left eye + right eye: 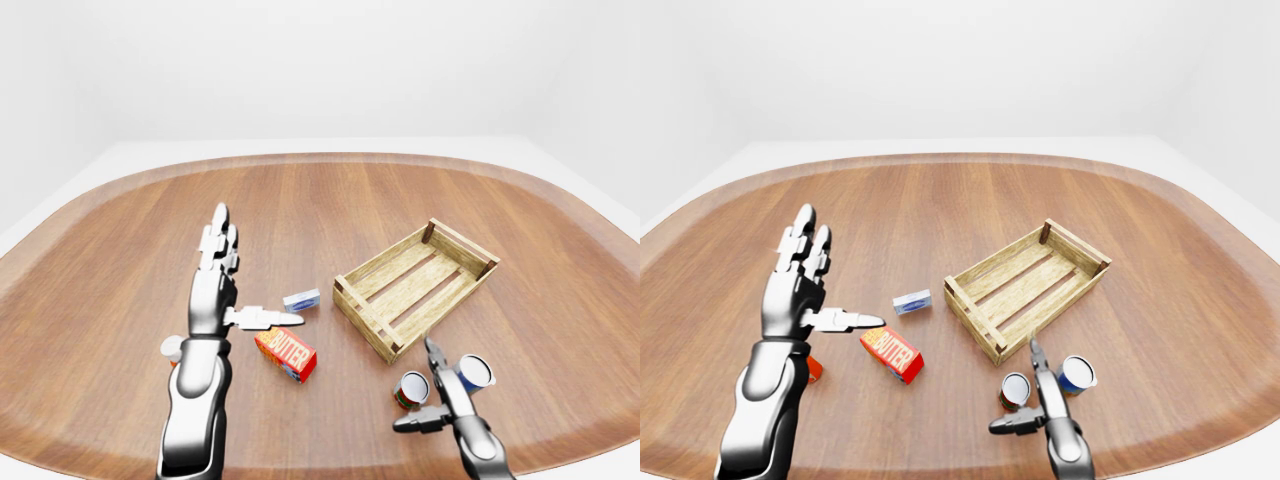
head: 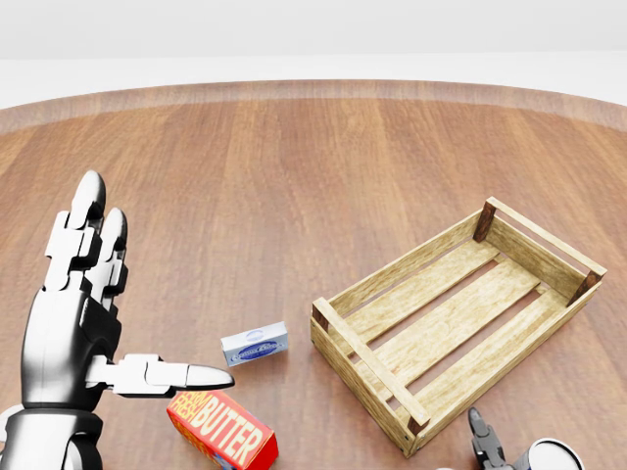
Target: Pick up the tomato sauce, and put it in the wooden tray.
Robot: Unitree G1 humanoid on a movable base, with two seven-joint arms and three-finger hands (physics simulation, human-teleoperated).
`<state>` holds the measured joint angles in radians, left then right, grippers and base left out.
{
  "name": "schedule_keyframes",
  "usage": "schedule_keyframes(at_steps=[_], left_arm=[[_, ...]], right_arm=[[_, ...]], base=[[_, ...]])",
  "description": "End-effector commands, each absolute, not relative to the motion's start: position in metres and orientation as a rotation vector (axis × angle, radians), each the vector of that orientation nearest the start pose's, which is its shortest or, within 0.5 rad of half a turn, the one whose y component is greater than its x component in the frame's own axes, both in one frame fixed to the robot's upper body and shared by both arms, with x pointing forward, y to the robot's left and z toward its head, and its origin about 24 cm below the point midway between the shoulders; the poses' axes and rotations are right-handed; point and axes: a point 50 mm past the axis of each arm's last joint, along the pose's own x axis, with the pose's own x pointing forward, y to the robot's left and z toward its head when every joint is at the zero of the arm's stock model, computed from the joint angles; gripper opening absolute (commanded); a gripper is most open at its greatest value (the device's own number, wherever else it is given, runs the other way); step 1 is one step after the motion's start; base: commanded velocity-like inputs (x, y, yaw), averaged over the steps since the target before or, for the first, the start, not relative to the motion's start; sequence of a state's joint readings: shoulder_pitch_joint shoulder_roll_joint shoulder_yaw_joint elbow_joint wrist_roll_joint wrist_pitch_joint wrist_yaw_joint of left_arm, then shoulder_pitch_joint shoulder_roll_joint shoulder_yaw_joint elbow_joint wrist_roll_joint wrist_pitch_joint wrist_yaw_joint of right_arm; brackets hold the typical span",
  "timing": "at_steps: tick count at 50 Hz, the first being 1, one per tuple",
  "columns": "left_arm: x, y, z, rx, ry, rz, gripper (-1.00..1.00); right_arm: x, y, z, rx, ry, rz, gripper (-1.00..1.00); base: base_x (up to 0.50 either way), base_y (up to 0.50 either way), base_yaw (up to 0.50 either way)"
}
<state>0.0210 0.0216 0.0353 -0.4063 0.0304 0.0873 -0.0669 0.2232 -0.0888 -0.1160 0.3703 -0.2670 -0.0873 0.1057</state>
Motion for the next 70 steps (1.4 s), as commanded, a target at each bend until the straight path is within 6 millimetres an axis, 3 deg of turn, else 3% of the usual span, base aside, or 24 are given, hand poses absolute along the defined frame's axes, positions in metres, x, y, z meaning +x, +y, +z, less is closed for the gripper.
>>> schedule_keyframes(at_steps=[1, 17, 23, 25, 26, 27, 28, 31, 33, 45, 55, 61, 70], left_arm=[[0.239, 0.158, 0.123, 0.066, -0.299, -0.022, 1.00], [0.239, 0.159, 0.121, 0.068, -0.291, -0.023, 1.00], [0.239, 0.159, 0.122, 0.068, -0.296, -0.021, 1.00], [0.239, 0.159, 0.123, 0.068, -0.299, -0.022, 1.00], [0.239, 0.159, 0.123, 0.068, -0.299, -0.022, 1.00], [0.238, 0.159, 0.123, 0.068, -0.301, -0.023, 1.00], [0.238, 0.159, 0.123, 0.068, -0.299, -0.023, 1.00], [0.238, 0.159, 0.123, 0.069, -0.299, -0.022, 1.00], [0.239, 0.159, 0.122, 0.068, -0.297, -0.022, 1.00], [0.240, 0.158, 0.120, 0.068, -0.289, -0.023, 1.00], [0.239, 0.158, 0.122, 0.068, -0.295, -0.023, 1.00], [0.239, 0.157, 0.120, 0.067, -0.287, -0.023, 1.00], [0.239, 0.158, 0.120, 0.066, -0.289, -0.021, 1.00]], right_arm=[[0.166, -0.205, -0.076, -0.322, 0.538, 0.000, 1.00], [0.165, -0.205, -0.075, -0.339, 0.533, -0.004, 1.00], [0.165, -0.206, -0.085, -0.343, 0.577, -0.009, 1.00], [0.165, -0.206, -0.085, -0.345, 0.581, -0.010, 0.59], [0.165, -0.206, -0.086, -0.344, 0.583, -0.010, 0.48], [0.166, -0.207, -0.086, -0.346, 0.584, -0.011, -0.13], [0.166, -0.207, -0.086, -0.347, 0.584, -0.011, -0.36], [0.165, -0.205, -0.080, -0.345, 0.555, -0.007, -0.87], [0.165, -0.206, -0.082, -0.347, 0.566, -0.009, -1.00], [0.164, -0.205, -0.083, -0.345, 0.570, -0.006, -1.00], [0.164, -0.202, -0.066, -0.341, 0.492, 0.008, -1.00], [0.161, -0.188, -0.020, -0.343, 0.305, 0.060, -1.00], [0.150, -0.170, 0.029, -0.361, 0.142, 0.129, -1.00]], base=[[0.00, 0.00, 0.00], [0.00, 0.00, 0.00], [0.00, 0.00, 0.00], [0.00, 0.00, 0.00], [0.00, 0.00, 0.00], [0.00, 0.00, 0.00], [0.00, 0.00, 0.00], [0.00, 0.00, 0.00], [0.00, 0.00, 0.00], [0.00, 0.00, 0.00], [0.00, 0.00, 0.00], [0.00, 0.00, 0.00], [0.00, 0.00, 0.00]])
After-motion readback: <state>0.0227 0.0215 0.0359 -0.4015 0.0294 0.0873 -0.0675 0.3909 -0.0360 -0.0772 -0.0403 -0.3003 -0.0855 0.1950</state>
